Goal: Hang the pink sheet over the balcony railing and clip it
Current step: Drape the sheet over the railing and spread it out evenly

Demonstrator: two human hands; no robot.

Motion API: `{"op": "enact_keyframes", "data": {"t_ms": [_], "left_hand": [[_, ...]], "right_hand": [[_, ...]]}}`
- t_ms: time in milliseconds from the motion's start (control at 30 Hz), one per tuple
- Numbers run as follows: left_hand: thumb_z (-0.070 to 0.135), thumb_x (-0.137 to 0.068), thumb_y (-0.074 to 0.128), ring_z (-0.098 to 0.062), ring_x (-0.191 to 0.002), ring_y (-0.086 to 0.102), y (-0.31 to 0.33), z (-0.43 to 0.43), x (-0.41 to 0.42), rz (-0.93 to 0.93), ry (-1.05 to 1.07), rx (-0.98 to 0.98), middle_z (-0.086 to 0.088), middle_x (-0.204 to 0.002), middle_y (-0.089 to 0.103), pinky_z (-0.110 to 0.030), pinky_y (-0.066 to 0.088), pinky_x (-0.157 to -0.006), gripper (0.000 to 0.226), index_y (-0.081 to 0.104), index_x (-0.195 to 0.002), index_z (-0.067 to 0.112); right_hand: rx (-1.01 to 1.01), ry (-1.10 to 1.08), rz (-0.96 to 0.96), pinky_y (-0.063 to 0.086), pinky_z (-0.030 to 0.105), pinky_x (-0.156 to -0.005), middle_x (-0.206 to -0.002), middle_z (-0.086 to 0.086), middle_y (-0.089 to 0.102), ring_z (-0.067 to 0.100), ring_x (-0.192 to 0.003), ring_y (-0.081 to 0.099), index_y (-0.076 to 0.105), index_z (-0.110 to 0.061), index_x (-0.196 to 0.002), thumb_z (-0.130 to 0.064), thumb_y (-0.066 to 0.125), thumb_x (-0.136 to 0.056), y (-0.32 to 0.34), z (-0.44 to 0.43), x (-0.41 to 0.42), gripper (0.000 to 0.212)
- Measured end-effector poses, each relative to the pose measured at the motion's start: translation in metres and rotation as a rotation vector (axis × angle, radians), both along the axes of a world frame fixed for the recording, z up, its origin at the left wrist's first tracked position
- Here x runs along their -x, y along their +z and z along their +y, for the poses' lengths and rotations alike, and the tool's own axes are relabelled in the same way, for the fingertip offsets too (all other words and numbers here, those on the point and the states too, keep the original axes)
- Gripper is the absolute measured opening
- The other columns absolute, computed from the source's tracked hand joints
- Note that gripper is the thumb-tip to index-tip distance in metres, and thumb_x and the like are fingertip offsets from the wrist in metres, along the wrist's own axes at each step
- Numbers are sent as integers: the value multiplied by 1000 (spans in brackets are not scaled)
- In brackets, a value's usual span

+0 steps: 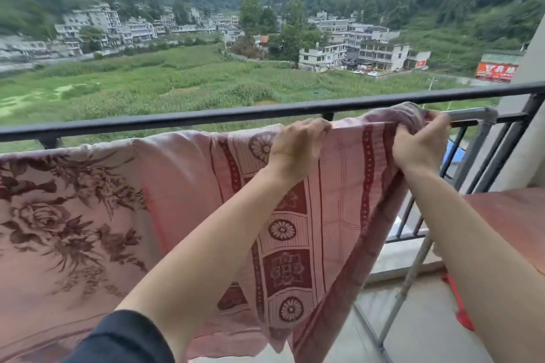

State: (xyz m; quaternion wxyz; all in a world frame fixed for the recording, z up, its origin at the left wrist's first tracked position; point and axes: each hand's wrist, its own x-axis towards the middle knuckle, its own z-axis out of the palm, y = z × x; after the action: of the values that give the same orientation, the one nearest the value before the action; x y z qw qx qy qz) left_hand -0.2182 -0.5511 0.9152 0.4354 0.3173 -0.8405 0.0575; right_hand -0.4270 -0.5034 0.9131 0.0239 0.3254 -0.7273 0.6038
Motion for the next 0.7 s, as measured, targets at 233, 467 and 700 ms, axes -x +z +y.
{"op": "enact_keyframes", "data": {"t_ms": [233,467,700], "left_hand": [[30,-96,49,-21,-110,61,-27,-19,-48,34,348,39,-3,-115,71,-36,36,-104,32,68,-116,14],[31,-100,40,-21,-72,63,-42,-59,-90,-1,508,-45,1,-81,69,-33,35,-77,32,63,-83,17],[19,-97,51,-22,-52,55,-40,-84,-20,112,386,121,-3,-65,65,-29,36,-62,24,63,-79,10]], "right_hand": [[-38,92,390,18,50,-116,-152,12,32,30,-143,24,47,-17,-137,-30,54,-88,-20,-33,-39,52],[-230,299,598,9,53,-116,-100,0,70,26,-116,54,73,-23,-88,-56,42,-98,-42,-88,-87,46],[92,101,431,44,45,-85,-89,14,69,27,-79,56,69,-7,-88,-41,44,-103,-25,-100,-23,45]]}}
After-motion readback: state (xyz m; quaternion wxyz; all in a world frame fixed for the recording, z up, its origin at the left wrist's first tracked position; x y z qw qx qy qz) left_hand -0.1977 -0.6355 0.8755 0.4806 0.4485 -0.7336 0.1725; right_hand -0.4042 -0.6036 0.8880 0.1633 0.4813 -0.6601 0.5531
